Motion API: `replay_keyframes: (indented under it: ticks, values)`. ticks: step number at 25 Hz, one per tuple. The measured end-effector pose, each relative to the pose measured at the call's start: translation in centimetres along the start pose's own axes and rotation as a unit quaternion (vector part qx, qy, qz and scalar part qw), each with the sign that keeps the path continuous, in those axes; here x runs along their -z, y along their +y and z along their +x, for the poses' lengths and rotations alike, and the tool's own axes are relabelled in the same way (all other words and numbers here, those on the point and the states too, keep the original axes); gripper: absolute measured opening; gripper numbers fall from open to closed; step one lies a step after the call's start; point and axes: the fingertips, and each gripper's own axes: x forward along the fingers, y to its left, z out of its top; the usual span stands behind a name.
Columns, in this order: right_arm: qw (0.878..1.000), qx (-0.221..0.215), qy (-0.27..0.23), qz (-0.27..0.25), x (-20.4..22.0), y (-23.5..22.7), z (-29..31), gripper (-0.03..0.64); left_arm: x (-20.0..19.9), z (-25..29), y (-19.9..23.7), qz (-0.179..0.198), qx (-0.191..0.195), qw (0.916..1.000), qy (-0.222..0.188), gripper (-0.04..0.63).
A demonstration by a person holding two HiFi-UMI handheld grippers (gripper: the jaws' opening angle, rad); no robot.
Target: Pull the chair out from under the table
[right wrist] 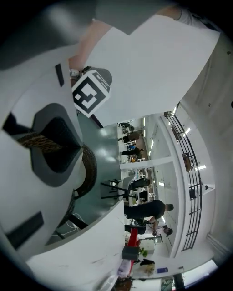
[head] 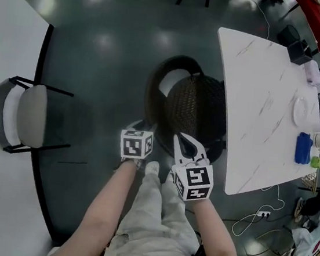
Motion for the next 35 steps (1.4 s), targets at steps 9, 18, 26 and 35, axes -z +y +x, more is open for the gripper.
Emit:
replay_keyframes:
  ticks: [9,18,26,35]
  values:
    - [1.000,-0.004,0.026,0.014,2.5,-0.2,1.7,0.003,0.2,3.7,0.6,-0.051,-0.013,0.9983,0.024,0.161]
    - [1.000,0.008,0.024,0.010,0.8,-0.8,1.5,0.003,0.4,3.6,1.2,-0.082,-0.035,0.9951,0.043,0.132]
    - [1.000,0.004,0.024,-0.006,-0.2,0.1,1.0,0.003,0.7,0.9,6.0,-0.149,-0.083,0.9850,0.024,0.093]
    - [0.999,-0.032,0.025,-0.030,-0.8,5.0,2.6,0.003,1.9,-4.0,14.4,-0.174,-0.125,0.9767,0.006,0.071]
